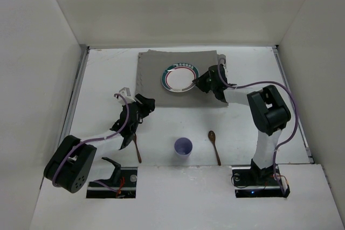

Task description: Set the dinner table for one person

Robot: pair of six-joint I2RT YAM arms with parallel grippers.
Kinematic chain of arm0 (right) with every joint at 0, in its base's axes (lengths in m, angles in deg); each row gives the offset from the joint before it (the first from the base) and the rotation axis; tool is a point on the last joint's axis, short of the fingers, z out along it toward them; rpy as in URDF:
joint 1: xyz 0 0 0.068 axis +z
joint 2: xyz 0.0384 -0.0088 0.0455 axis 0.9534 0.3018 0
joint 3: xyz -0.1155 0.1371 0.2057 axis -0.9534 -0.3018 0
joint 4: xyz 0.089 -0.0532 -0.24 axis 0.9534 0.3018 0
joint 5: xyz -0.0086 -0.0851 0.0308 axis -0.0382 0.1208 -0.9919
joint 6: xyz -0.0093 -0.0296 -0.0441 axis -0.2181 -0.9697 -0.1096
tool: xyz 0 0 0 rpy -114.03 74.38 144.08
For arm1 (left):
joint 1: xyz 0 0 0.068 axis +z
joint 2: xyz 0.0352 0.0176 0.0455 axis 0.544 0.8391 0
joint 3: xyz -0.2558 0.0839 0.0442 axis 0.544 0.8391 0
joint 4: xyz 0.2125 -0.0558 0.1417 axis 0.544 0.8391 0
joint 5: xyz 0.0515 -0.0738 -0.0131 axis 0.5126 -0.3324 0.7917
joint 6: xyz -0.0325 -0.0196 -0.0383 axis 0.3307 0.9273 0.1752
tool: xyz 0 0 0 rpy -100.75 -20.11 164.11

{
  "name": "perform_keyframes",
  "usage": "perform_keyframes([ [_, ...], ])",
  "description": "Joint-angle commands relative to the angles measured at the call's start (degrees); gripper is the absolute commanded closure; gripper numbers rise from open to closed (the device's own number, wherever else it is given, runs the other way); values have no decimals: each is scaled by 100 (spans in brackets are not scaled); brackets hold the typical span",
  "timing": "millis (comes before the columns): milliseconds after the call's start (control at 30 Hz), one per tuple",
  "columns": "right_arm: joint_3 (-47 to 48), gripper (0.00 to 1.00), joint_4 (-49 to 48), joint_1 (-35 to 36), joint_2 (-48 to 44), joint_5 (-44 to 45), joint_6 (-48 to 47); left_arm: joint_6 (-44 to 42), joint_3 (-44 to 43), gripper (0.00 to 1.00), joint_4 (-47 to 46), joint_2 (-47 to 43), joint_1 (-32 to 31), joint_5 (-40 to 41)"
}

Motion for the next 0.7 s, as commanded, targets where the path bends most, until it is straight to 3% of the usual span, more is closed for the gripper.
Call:
perform_keyframes([
  [0, 276, 65, 169, 75, -111, -58, -175, 9, 13, 46, -271, -28, -42, 79],
  [67, 162, 51, 267, 75, -251, 30, -315, 71, 13, 46, -271, 16, 28, 18],
  [167, -48, 39, 407, 75, -655, 100, -631, 54, 30, 46, -271, -71, 3, 43],
  [433, -1392, 27, 969, 267, -2938, 671, -1949, 71, 13, 46, -297, 8, -50, 43],
  [533, -1745, 38, 1487, 662, -3941, 733, -2704, 124, -14, 46, -306, 131, -33, -35],
  [667, -1623, 76, 3215, 1592, -4944, 776, -3584, 124, -14, 46, -324, 131, -68, -27],
])
